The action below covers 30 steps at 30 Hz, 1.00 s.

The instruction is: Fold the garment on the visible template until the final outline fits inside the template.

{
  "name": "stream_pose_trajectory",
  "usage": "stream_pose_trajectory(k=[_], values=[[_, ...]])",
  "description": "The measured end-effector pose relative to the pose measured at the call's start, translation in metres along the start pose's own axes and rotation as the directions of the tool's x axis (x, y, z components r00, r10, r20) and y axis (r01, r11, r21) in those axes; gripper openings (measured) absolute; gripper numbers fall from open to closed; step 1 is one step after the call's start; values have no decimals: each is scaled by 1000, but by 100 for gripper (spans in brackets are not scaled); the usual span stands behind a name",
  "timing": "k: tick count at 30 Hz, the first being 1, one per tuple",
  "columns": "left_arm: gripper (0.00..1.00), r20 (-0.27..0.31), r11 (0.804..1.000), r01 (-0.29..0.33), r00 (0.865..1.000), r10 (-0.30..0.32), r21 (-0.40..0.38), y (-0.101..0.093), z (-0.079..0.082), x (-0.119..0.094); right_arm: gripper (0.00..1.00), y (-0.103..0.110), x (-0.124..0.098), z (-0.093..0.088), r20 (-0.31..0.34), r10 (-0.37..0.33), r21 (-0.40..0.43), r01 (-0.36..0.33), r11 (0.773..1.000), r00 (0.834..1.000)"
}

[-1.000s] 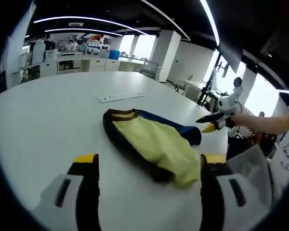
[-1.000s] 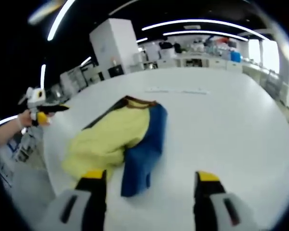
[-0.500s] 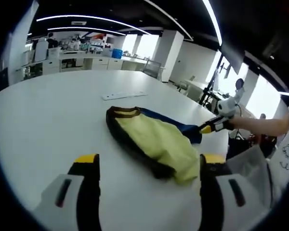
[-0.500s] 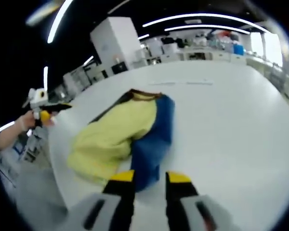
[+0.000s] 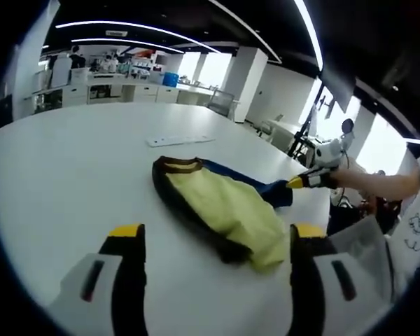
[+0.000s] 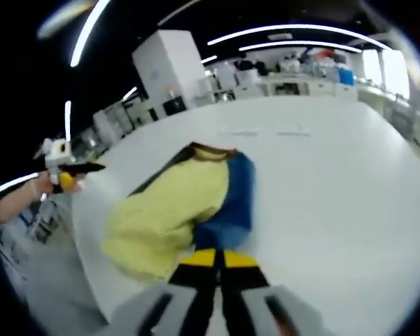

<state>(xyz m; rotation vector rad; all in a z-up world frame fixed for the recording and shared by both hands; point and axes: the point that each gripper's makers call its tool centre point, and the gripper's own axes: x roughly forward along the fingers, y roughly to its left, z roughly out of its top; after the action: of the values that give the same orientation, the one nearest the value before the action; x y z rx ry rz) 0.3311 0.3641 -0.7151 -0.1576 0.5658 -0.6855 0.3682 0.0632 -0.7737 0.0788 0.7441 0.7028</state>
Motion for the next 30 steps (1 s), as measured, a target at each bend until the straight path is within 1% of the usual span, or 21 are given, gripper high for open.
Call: stream_pose_trajectory(k=[3, 4, 5, 7, 8, 10, 13, 14, 16, 18, 21, 23, 24, 30], values=[[82, -2, 1000, -1, 1000, 1, 4, 0, 0, 0, 0, 8, 4, 18, 17, 21, -37, -21, 999, 1000], [82, -1, 1000, -2, 1000, 2, 3, 1, 1, 0, 0, 19, 4, 24, 24, 40, -38, -39, 999, 999], [81, -1, 1000, -2, 1000, 2, 1, 2, 1, -1, 0, 25, 5, 29, 29, 53, -40, -52, 998, 998], [81, 3, 1000, -1, 1000, 1, -1, 2, 1, -2, 0, 36, 10, 40, 39, 69, -76, -65, 995, 997], [81, 2, 1000, 0, 1000, 0, -1, 2, 1, -2, 0, 41, 12, 43, 38, 76, -97, -72, 993, 996], [81, -1, 1000, -1, 1000, 1, 1, 1, 0, -3, 0, 51, 18, 52, 44, 95, -103, -90, 991, 995], [81, 2, 1000, -5, 1000, 5, -1, 3, 0, -5, 0, 64, 32, 61, 34, 115, -137, -110, 985, 993], [81, 4, 1000, -7, 1000, 7, -3, 4, 0, -6, 0, 66, 33, 62, 33, 117, -139, -112, 984, 993], [81, 9, 1000, -11, 1000, 11, -8, 6, 1, -7, 0, 75, 43, 66, 25, 131, -142, -126, 982, 991], [81, 14, 1000, -14, 1000, 14, -11, 2, 2, -8, 0, 81, 54, 70, 17, 139, -148, -135, 980, 990], [81, 17, 1000, -18, 1000, 18, -14, 4, 2, -10, 0, 90, 70, 72, 6, 154, -154, -151, 976, 988], [81, 18, 1000, -21, 1000, 21, -17, 5, 1, -11, 0, 97, 82, 71, -7, 161, -150, -160, 976, 987], [81, 19, 1000, -23, 1000, 23, -18, 6, 1, -11, 0, 103, 87, 67, -18, 163, -149, -164, 975, 987], [81, 30, 999, -27, 999, 28, -32, 9, 3, -13, 0, 113, 118, 56, -62, 174, -131, -181, 975, 983]])
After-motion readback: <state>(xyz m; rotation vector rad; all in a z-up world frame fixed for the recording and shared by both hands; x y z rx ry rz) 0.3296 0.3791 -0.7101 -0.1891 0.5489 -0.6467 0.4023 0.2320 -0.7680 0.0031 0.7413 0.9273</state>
